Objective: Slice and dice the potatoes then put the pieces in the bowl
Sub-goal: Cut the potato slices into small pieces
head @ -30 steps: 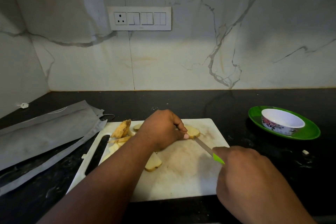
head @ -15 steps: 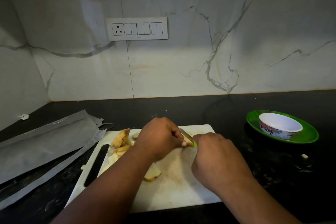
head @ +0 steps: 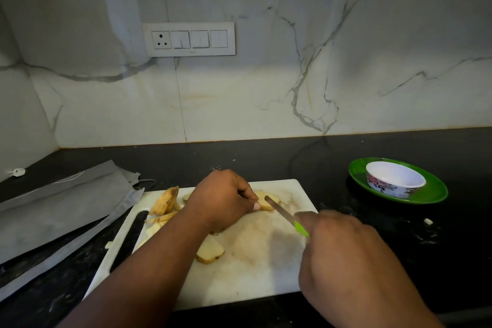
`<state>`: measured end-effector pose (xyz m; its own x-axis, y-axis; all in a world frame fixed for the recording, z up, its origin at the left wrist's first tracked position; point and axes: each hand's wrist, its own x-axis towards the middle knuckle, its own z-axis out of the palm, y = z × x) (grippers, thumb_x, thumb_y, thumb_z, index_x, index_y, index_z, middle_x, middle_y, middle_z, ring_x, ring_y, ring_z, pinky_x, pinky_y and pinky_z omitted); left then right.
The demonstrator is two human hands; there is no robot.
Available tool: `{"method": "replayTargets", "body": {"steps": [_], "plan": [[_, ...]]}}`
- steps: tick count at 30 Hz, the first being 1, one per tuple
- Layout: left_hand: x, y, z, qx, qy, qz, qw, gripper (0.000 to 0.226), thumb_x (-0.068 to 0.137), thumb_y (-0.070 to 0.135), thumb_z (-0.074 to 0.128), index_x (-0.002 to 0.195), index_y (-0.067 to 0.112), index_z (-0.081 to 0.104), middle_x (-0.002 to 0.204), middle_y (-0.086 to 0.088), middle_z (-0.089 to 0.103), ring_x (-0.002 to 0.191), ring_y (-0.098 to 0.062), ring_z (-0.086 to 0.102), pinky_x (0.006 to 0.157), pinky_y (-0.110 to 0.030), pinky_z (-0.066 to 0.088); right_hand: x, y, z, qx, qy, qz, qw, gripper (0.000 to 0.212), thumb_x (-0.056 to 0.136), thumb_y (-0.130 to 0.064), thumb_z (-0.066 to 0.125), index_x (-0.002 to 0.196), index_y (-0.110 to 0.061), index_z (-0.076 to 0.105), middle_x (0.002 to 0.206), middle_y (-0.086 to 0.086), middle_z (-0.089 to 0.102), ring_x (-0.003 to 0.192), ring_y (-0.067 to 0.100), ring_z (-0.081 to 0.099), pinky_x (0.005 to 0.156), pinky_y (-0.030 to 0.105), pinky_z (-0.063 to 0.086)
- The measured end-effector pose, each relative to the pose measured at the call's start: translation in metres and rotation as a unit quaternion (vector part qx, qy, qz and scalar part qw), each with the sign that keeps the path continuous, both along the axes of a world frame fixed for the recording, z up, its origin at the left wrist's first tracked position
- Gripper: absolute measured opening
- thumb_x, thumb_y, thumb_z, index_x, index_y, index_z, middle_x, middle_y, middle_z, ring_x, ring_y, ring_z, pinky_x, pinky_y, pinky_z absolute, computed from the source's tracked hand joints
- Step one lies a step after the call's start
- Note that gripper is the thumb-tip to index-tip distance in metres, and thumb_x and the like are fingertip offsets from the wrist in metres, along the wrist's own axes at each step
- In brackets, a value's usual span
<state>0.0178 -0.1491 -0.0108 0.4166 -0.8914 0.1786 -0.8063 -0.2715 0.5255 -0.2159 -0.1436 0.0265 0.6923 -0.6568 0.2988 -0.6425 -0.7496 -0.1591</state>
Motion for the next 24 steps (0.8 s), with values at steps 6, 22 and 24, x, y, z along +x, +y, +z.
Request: {"method": "replayTargets", "body": {"steps": [6,22,24], "plan": [[0.002,0.000,-0.004,-0.012,-0.003,0.003,1.000,0.004,0.086,0.037,0.084,0.084,0.040,0.082,0.081,0.027,0.074,0.079,0.007,0.068,0.084,-0.031,0.061,0.037,-0.021,-0.004,-0.006,-0.039,-0.001,0.999,0.031,0.087,-0.020,0.053,0.115,-0.028,0.061,0.102,-0.006,0.058,0.080,0.014,0.053,0.068,0.022,0.045],[0.002,-0.004,-0.003,-0.012,0.018,0.020,1.000,0.004,0.084,0.041,0.085,0.086,0.040,0.082,0.090,0.025,0.075,0.088,0.003,0.066,0.091,-0.032,0.059,-0.001,0.002,-0.005,0.035,0.021,0.004,0.999,0.047,0.087,-0.026,0.051,0.134,-0.031,0.049,0.121,-0.010,0.054,0.113,0.014,0.057,0.088,0.024,0.047],[0.001,-0.004,-0.002,-0.008,0.003,0.021,1.000,0.004,0.084,0.042,0.085,0.086,0.040,0.082,0.087,0.025,0.075,0.086,0.003,0.066,0.090,-0.032,0.059,-0.003,0.002,0.002,0.019,0.002,-0.002,1.000,0.046,0.087,-0.027,0.050,0.133,-0.031,0.049,0.120,-0.009,0.054,0.111,0.015,0.058,0.081,0.023,0.044]]}}
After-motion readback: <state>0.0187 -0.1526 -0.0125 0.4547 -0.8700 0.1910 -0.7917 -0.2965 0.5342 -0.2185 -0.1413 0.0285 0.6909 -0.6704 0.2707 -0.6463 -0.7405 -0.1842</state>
